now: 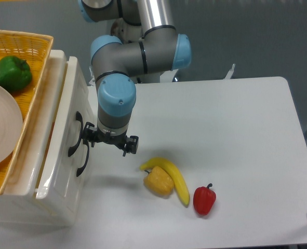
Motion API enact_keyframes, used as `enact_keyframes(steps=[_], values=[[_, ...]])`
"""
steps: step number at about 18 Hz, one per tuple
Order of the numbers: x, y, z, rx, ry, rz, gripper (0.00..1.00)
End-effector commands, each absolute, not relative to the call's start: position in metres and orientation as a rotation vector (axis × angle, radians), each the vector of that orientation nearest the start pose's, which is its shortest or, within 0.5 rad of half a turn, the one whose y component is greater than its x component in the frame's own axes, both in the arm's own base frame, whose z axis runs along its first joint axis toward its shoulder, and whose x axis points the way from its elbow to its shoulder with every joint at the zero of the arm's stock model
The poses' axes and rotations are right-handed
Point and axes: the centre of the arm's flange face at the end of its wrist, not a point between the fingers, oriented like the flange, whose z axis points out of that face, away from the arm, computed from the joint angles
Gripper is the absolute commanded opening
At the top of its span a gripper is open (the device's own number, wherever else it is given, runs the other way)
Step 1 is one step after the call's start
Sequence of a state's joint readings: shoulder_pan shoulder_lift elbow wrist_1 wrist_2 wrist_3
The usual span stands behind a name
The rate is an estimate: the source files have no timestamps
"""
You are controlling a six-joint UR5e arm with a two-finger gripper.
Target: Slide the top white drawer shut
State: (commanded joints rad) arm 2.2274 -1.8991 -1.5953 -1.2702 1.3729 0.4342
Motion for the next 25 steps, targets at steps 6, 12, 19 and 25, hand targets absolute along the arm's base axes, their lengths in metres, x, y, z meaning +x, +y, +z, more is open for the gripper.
enact_keyframes(steps=[6,12,19,25], values=[[-0.244,0.569,0.326,-3.051,-0.356,-0.302,1.00],[-0.242,0.570,0.326,-3.051,-0.349,-0.304,1.00],[-0.258,0.563,0.327,-3.047,-0.376,-0.290,1.00],[-0.306,0.545,0.342,-3.009,-0.426,-0.247,1.00]])
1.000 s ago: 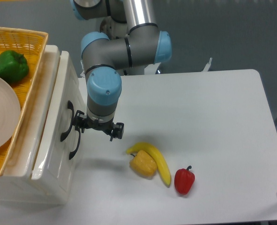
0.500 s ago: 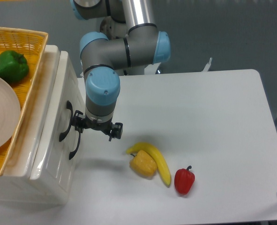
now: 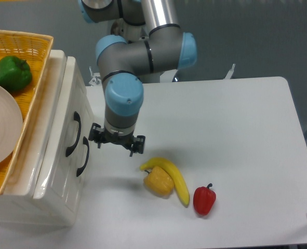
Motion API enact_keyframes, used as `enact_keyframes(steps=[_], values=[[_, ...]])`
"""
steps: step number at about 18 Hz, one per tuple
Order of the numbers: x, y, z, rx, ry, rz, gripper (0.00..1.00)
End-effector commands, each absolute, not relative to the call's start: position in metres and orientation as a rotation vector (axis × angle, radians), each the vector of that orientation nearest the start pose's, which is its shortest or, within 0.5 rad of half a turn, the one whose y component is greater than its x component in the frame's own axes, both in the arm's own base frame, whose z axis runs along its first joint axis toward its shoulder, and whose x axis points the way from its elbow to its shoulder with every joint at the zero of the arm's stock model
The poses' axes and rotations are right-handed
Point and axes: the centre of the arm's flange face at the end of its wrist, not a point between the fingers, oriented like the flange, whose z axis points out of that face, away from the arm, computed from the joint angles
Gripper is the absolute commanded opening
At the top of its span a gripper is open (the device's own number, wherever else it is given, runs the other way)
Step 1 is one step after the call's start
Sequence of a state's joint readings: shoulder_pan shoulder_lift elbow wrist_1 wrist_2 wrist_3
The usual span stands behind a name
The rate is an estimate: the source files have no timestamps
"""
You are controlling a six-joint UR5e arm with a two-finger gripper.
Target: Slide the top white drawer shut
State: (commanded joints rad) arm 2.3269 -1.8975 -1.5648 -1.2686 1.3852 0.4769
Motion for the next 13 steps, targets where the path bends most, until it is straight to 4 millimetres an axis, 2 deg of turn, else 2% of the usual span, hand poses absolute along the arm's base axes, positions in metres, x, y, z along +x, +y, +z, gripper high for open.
enact_keyframes(steps=[2,5,9,13], values=[[-0.321,0.536,0.353,-3.002,-0.387,-0.206,1.00],[-0.335,0.520,0.351,-3.101,-0.196,-0.062,1.00],[-0.373,0.492,0.350,-3.128,-0.207,-0.013,1.00],[-0.422,0.452,0.351,-3.130,-0.077,-0.006,1.00]])
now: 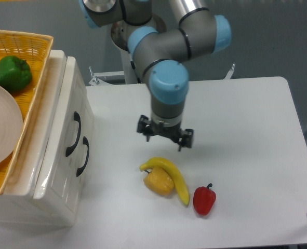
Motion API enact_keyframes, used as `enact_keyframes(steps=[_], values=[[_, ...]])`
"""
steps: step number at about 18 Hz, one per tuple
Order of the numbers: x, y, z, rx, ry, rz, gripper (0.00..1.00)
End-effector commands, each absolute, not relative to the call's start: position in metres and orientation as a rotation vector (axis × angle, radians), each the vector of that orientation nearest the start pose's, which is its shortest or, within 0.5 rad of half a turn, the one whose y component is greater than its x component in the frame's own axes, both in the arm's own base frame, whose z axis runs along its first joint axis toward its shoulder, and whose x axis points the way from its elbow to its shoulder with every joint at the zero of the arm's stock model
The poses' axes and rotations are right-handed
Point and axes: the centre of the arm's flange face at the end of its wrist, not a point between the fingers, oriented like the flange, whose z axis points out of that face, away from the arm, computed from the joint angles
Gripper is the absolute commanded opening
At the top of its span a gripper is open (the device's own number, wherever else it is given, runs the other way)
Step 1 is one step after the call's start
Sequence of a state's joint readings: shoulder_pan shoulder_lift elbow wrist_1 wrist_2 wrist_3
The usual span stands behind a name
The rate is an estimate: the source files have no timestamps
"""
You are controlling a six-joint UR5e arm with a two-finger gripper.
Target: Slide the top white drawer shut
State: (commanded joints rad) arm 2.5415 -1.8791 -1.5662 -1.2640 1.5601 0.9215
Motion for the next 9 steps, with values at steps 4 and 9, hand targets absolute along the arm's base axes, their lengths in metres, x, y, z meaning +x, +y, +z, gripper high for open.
enact_keyframes(steps=[4,9], values=[[-0.465,0.405,0.352,-3.131,-0.010,-0.006,1.00],[-0.489,0.362,0.359,-3.139,0.012,-0.020,1.00]])
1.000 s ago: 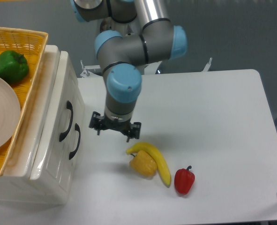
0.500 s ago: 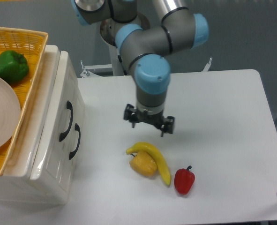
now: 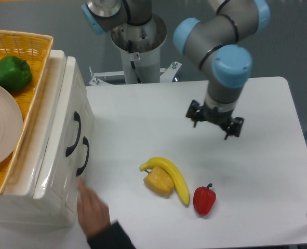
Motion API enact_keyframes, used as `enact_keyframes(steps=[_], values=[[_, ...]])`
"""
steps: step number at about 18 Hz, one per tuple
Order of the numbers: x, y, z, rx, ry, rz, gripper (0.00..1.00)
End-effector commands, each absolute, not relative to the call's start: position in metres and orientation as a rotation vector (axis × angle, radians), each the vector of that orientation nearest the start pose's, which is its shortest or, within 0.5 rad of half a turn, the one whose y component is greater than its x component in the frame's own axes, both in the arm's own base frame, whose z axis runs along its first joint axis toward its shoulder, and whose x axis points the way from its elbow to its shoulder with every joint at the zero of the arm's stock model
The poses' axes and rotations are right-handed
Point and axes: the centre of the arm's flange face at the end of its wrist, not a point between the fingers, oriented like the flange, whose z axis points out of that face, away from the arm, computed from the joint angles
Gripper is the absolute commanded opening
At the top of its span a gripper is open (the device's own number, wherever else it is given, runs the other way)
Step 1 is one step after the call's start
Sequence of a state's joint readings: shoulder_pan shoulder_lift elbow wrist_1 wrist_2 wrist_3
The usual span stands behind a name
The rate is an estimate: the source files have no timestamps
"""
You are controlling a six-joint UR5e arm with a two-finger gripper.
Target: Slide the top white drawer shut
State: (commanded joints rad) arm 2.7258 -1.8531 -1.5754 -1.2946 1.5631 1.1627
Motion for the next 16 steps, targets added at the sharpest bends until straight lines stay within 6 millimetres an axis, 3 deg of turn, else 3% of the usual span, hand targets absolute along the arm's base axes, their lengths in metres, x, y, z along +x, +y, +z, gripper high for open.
enact_keyframes(steps=[8,12,16], values=[[-0.499,0.309,0.389,-3.169,0.317,-0.006,1.00],[-0.484,0.313,0.406,-3.143,0.493,0.030,1.00],[-0.482,0.306,0.408,-3.141,0.505,0.031,1.00]])
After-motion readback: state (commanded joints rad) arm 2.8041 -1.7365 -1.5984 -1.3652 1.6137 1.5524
